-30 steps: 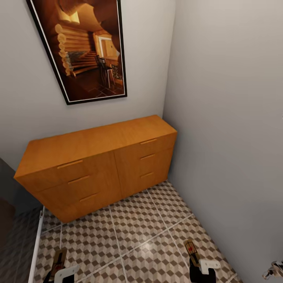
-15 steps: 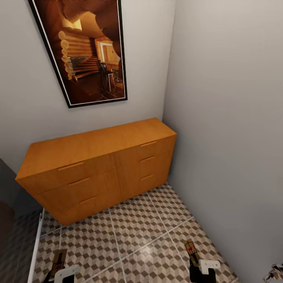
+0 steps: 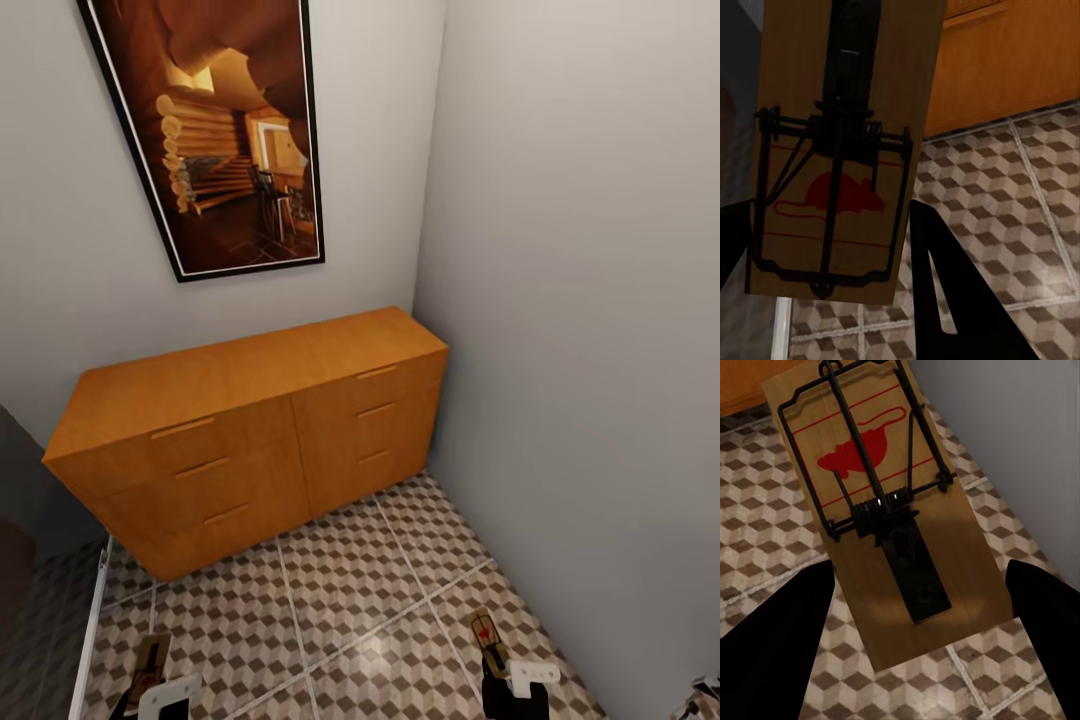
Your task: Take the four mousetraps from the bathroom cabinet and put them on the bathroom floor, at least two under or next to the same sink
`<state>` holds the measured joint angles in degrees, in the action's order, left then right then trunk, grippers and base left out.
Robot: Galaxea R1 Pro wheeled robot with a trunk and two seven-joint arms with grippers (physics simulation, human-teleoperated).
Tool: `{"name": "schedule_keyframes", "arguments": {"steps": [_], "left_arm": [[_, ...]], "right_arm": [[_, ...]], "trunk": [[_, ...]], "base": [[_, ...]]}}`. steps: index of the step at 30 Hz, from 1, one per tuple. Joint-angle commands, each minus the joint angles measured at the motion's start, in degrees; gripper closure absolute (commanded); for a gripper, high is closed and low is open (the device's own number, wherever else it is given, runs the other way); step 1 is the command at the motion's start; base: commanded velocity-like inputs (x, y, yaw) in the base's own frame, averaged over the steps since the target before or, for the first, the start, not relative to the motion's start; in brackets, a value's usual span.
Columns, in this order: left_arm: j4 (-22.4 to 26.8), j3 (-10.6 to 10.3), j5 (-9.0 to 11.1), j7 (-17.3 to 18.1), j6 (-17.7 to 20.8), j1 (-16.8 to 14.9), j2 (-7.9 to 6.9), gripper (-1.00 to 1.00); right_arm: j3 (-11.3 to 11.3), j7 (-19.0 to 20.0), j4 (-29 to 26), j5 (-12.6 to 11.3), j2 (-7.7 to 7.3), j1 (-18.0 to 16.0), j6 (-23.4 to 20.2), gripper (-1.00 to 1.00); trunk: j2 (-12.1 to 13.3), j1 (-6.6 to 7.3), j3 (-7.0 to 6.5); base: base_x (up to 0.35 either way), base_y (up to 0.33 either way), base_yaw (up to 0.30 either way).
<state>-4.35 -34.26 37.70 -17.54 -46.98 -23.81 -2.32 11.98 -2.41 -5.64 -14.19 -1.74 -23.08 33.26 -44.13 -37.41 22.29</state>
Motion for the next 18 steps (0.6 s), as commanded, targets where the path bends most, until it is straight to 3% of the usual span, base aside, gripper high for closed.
{"name": "schedule_keyframes", "arguments": {"steps": [1, 18], "left_arm": [[-0.1, -0.4, -0.4, -0.7, 0.0, -0.1, 0.03, 1.0], [-0.1, -0.4, -0.4, -0.7, 0.0, -0.1, 0.03, 1.0]], "right_arm": [[0.5, -0.3, 0.0, -0.3, -0.01, 0.0, 0.1, 1.0], [0.5, -0.3, 0.1, -0.3, 0.07, 0.0, 0.1, 1.0]], "trunk": [[0.0, -0.01, -0.02], [0.0, -0.01, -1.4]], "base": [[0.0, 0.0, 0.0], [0.0, 0.0, 0.0]]}}
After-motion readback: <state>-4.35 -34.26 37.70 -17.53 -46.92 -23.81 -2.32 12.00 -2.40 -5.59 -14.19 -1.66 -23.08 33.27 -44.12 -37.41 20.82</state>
